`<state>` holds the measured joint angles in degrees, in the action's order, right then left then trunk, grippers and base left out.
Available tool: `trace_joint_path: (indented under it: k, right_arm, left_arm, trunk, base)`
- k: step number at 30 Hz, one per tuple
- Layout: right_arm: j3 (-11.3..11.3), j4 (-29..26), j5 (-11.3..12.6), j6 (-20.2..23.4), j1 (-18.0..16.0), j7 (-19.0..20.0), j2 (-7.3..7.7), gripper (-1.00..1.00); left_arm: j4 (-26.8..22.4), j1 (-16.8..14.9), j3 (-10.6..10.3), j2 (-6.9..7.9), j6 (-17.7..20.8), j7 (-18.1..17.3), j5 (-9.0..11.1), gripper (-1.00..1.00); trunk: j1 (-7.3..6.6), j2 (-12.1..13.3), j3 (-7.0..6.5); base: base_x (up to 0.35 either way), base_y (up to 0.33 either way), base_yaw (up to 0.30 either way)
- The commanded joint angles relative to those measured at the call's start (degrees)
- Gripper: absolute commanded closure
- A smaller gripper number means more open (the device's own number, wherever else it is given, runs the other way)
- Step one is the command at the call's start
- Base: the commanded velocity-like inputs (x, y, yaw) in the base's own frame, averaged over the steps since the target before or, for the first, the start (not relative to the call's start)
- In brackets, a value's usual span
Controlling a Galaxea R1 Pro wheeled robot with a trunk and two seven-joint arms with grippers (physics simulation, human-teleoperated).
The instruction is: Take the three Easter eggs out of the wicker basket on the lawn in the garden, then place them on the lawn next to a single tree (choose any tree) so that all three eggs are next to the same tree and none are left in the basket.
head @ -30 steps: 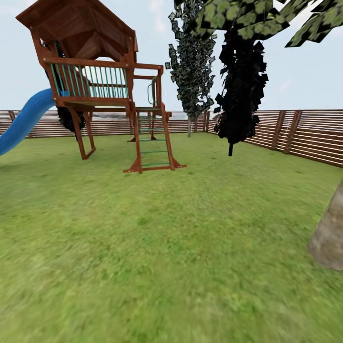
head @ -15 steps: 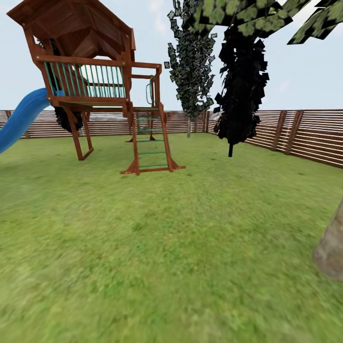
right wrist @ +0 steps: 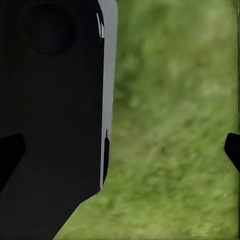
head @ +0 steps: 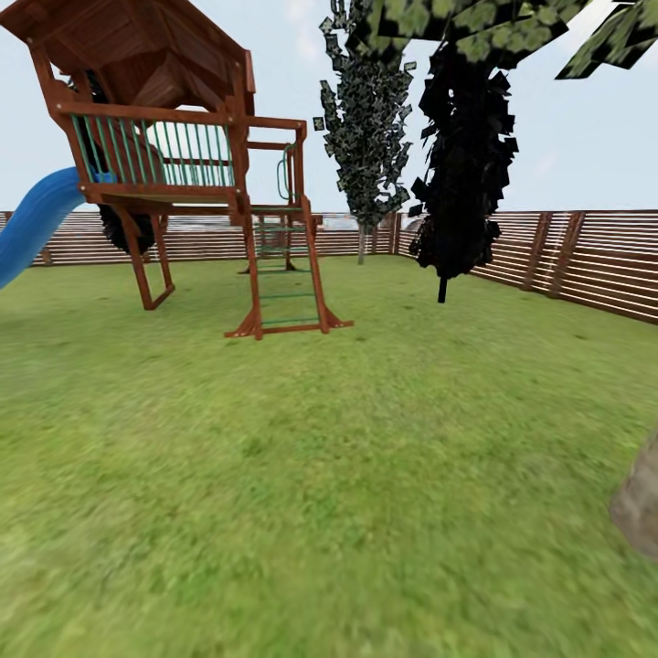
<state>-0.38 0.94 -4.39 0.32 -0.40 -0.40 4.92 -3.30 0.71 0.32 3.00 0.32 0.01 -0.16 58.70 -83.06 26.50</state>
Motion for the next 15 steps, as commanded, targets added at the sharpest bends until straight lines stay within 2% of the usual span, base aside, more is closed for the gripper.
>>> trace_joint_path:
  k: [1,15]
  right_arm:
    - [-0.1,0.1,-0.5,0.0,0.0,0.0,0.00,-1.00]
    - [-0.1,0.1,-0.4,0.0,0.0,0.0,0.00,-1.00]
  left_arm:
    - [-0.1,0.0,0.0,0.00,0.0,0.0,0.0,-1.00]
    - [-0.1,0.0,0.0,0.01,0.0,0.0,0.0,-1.00]
  trunk:
    - [0.03,0.0,0.04]
    - [0.03,0.0,0.04]
  base:
    - [0.294,-0.118,0.000]
    - [0.294,-0.118,0.000]
